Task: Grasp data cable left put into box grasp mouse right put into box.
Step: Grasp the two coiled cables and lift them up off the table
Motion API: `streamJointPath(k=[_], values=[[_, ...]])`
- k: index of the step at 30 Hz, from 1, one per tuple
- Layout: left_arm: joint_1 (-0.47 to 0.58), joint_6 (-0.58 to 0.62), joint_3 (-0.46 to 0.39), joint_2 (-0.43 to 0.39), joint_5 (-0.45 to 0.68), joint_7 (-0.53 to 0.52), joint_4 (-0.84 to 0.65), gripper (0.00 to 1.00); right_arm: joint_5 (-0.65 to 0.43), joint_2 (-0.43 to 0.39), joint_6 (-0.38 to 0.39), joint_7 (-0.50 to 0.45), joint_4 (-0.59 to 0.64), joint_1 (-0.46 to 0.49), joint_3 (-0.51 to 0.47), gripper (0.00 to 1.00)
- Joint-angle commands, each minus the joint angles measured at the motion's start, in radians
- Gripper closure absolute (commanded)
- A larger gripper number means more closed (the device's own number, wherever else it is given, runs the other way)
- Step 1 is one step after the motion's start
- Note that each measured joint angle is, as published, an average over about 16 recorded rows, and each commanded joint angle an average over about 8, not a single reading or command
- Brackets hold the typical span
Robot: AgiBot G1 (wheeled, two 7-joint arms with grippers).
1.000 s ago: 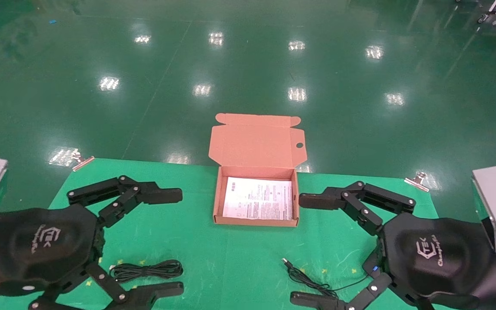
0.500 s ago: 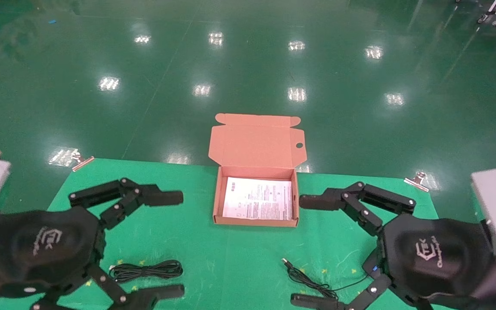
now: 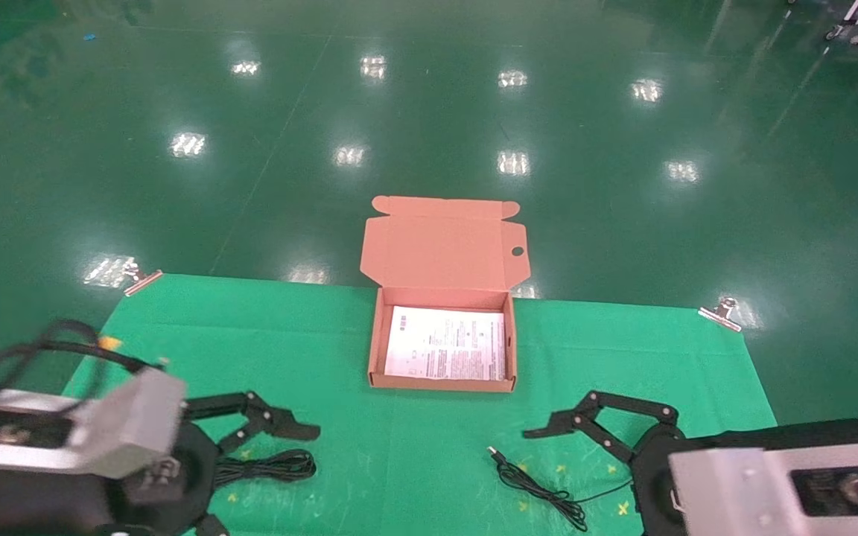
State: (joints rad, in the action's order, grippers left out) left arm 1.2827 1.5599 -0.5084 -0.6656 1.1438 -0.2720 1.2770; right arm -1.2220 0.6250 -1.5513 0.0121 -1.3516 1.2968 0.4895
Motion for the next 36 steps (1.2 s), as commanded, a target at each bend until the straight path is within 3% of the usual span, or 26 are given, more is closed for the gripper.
streamJointPath(k=[1,10,19,26,36], values=[[0.034,0.012,-0.033,-0.015,0.055,-0.013,-0.007,0.0,-0.074,0.008,-0.007,0.039,-0.003,0.036,0.04,0.0],[0.158,-0.005,-0.25,-0.129,0.4,0.021,-0.023,0.0,-0.406,0.1,0.029,0.133,-0.003,0.122,0.233,0.0],[0.165,-0.108,-0.354,-0.229,0.657,0.049,-0.13,0.0,-0.628,0.184,0.131,0.1,0.005,0.091,0.321,0.0],[0.157,-0.19,-0.375,-0.284,0.742,0.03,-0.236,0.0,-0.741,0.233,0.222,0.015,0.029,0.052,0.34,0.0],[0.175,-0.27,-0.357,-0.376,0.728,0.04,-0.527,0.0,-0.78,0.311,0.298,-0.086,0.158,0.03,0.335,0.0]])
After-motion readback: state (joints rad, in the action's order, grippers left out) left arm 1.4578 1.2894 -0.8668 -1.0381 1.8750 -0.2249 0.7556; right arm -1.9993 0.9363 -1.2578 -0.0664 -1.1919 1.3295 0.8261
